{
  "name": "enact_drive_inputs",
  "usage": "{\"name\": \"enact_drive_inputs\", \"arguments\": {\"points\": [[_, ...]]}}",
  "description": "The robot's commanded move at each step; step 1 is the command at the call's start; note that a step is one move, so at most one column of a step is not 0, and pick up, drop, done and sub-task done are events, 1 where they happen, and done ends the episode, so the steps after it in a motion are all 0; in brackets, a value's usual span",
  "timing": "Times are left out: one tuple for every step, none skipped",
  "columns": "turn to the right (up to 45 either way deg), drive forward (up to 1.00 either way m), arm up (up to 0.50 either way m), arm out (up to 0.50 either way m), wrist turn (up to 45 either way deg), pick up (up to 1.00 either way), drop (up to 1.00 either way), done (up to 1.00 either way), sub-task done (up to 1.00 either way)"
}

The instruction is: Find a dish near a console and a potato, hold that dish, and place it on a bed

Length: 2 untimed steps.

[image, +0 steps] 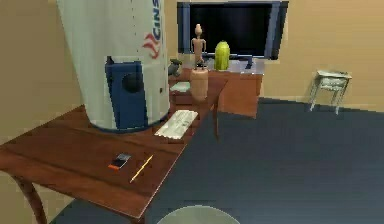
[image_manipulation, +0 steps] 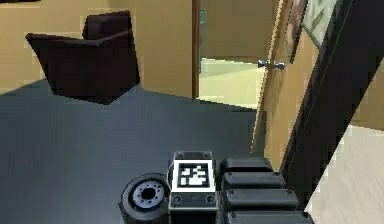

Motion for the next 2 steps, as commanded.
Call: {"name": "enact_drive_inputs", "arguments": {"points": [[45.0,0.0,0.0,0.0,0.0,0.0,0.0,0.0,0.0],[15.0,0.0,0.0,0.0,0.0,0.0,0.0,0.0,0.0]]}}
